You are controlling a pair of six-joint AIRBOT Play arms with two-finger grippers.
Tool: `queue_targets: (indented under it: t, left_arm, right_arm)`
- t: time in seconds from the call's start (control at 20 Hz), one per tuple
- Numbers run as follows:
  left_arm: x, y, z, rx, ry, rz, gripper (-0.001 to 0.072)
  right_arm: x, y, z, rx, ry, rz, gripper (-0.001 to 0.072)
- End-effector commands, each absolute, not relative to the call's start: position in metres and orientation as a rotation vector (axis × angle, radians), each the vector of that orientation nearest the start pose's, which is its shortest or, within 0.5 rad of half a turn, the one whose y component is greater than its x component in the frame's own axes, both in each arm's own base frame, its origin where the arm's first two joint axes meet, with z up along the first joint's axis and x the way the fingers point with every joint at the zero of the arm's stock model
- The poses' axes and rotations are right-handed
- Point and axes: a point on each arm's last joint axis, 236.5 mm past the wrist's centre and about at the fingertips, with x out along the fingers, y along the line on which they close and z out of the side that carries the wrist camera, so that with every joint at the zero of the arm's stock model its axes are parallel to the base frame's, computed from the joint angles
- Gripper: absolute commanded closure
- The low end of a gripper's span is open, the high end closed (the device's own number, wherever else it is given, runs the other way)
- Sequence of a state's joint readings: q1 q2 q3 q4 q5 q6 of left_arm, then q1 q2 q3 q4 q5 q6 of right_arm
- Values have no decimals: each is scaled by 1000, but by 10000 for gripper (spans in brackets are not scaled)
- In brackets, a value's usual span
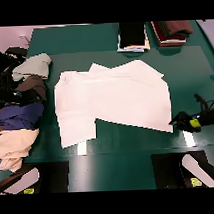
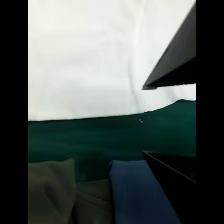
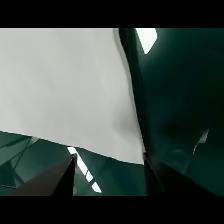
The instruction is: Fold the shirts.
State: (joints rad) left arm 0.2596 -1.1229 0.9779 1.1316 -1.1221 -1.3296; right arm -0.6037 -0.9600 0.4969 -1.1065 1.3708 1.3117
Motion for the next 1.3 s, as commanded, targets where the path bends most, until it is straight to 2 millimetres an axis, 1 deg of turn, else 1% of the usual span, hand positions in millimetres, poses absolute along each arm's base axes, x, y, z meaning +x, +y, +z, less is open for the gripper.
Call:
queue_targets:
  t: [0.0,0.05,0.1,0.15,0.2,0.25,0.35,0.45,0.5,0.55,0.7,0.75,0.8,0.85,1.0,1.1,1.2,1.25]
  left_arm:
    - [354,-2,22,-370,1162,-147,240]
    - [354,-2,21,-370,1163,-147,240]
    - [354,-2,21,-370,1165,-148,240]
    - [352,-2,21,-370,1171,-150,240]
    - [351,-3,19,-371,1179,-152,239]
    - [347,-4,15,-375,1191,-153,240]
    - [337,-7,-1,-389,1231,-151,239]
    - [322,-10,-23,-410,1280,-142,239]
    - [317,-11,-31,-418,1293,-136,239]
    - [312,-12,-37,-423,1307,-135,239]
    - [313,-11,-38,-423,1303,-132,239]
    - [314,-11,-37,-423,1296,-129,239]
    - [314,-11,-37,-423,1297,-129,239]
    - [314,-11,-37,-423,1297,-129,239]
    - [314,-10,-37,-423,1296,-129,239]
    - [315,-10,-37,-422,1294,-128,239]
    - [316,-10,-37,-422,1289,-126,238]
    - [316,-10,-37,-422,1289,-126,239]
  right_arm:
    - [178,16,-93,809,1578,36,271]
    - [183,19,-95,800,1568,43,291]
    - [185,22,-97,780,1570,54,375]
    - [185,26,-97,749,1575,73,488]
    - [185,29,-95,721,1573,91,620]
    - [189,30,-92,684,1554,101,697]
    - [206,29,-76,610,1489,123,698]
    - [221,29,-59,565,1439,142,698]
    - [225,28,-52,545,1428,143,698]
    - [225,25,-48,511,1442,137,698]
    - [212,6,-45,410,1508,100,697]
    - [207,3,-45,414,1525,92,661]
    - [203,-2,-46,429,1538,74,377]
    - [200,-8,-46,459,1543,52,201]
    - [191,-30,-47,551,1532,-21,202]
    - [176,-35,-61,618,1546,-53,202]
    - [166,-22,-76,690,1552,-28,203]
    - [167,-11,-83,727,1538,-3,204]
